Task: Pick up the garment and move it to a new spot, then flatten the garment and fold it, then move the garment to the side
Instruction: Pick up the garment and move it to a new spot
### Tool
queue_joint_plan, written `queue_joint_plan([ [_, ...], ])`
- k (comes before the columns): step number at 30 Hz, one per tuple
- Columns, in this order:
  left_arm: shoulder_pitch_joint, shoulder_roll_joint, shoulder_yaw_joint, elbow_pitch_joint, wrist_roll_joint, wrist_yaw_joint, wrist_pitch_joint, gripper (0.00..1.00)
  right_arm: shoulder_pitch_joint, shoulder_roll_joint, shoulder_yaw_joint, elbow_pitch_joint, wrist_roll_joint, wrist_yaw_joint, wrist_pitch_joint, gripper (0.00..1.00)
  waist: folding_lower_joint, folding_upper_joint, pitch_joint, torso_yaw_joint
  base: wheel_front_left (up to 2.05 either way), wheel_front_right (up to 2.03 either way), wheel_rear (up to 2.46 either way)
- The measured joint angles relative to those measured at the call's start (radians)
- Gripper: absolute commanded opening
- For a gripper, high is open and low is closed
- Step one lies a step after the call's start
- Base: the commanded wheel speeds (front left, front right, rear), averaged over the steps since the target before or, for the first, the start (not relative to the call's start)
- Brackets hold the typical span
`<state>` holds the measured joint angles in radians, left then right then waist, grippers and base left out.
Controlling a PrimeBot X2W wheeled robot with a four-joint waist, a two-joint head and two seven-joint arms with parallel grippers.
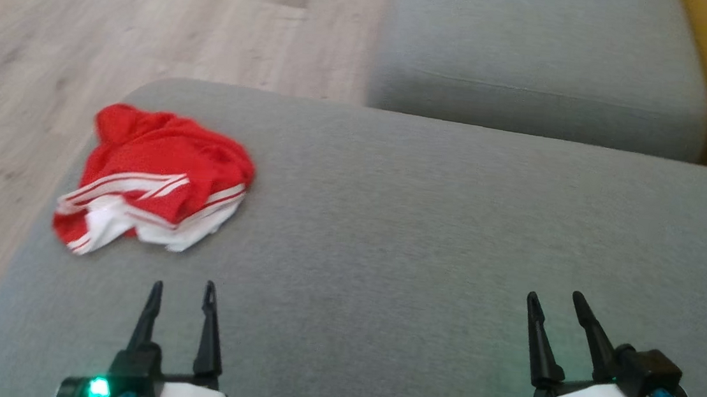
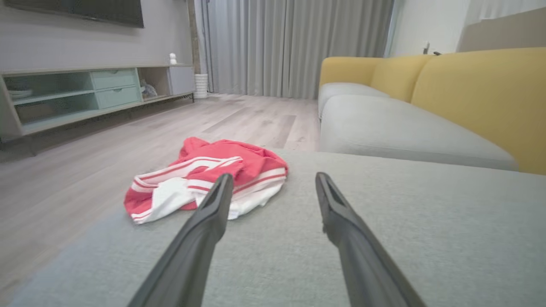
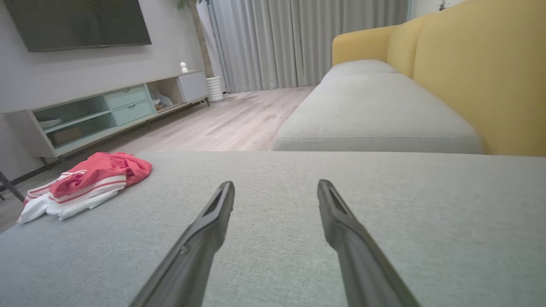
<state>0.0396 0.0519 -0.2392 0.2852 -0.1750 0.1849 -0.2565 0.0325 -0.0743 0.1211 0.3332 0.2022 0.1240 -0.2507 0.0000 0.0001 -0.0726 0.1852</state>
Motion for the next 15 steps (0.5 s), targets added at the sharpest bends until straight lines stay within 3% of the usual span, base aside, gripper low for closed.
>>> queue_joint_plan([
  [10, 0.002, 0.000, 0.076, -0.023, 0.011, 0.001, 0.000, 1.00, -0.005, 0.009, 0.010, 0.001, 0.000, 0.000, 0.000, 1.00, 0.0000, 0.0000, 0.024, 0.189, 0.00, 0.00, 0.00],
  [15, 0.002, 0.000, 0.111, -0.038, 0.011, 0.001, 0.000, 1.00, -0.012, 0.010, 0.011, -0.002, -0.007, 0.000, 0.000, 1.00, 0.0000, 0.0000, 0.042, 0.250, 0.00, 0.00, 0.00],
])
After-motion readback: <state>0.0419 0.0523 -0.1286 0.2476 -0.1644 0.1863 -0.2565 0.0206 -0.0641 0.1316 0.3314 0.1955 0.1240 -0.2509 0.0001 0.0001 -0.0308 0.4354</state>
